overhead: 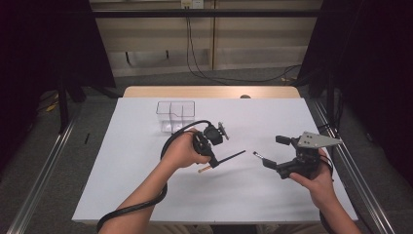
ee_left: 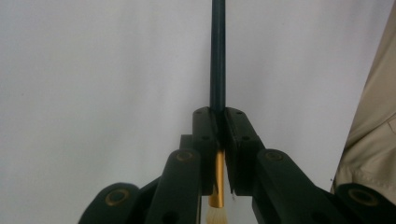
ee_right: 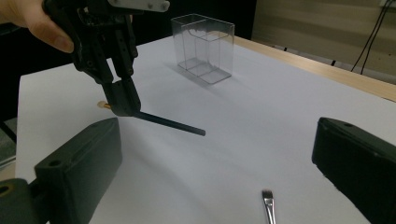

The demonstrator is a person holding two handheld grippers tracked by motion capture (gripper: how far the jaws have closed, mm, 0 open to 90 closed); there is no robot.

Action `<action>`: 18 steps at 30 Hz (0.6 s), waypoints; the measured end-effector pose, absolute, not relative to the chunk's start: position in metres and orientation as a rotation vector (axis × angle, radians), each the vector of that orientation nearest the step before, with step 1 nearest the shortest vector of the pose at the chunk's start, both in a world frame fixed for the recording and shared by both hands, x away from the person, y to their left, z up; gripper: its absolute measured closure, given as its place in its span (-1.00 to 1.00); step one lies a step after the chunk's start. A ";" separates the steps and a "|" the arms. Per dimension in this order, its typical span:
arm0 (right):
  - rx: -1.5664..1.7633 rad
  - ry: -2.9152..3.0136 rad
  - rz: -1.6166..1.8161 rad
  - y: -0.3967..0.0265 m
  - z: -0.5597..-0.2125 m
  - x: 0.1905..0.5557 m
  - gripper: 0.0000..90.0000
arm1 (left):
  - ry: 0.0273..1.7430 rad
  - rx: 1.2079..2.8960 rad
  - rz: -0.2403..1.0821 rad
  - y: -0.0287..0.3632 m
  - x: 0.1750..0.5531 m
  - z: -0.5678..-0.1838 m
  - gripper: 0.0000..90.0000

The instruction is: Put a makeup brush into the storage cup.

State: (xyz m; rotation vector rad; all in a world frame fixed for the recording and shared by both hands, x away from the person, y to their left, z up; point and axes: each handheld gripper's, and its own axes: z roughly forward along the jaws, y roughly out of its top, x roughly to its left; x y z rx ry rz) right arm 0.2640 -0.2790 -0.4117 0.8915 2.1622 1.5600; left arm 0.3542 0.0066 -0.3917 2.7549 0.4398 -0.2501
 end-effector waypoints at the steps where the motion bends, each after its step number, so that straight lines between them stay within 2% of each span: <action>1: 0.882 2.173 1.552 -0.277 -0.412 0.265 -0.97 | 0.435 2.756 -0.253 0.006 0.354 -0.391 0.86; 18: 0.796 2.360 1.458 -0.253 -0.417 0.281 -0.99 | 0.348 2.779 -0.268 -0.014 0.346 -0.386 0.86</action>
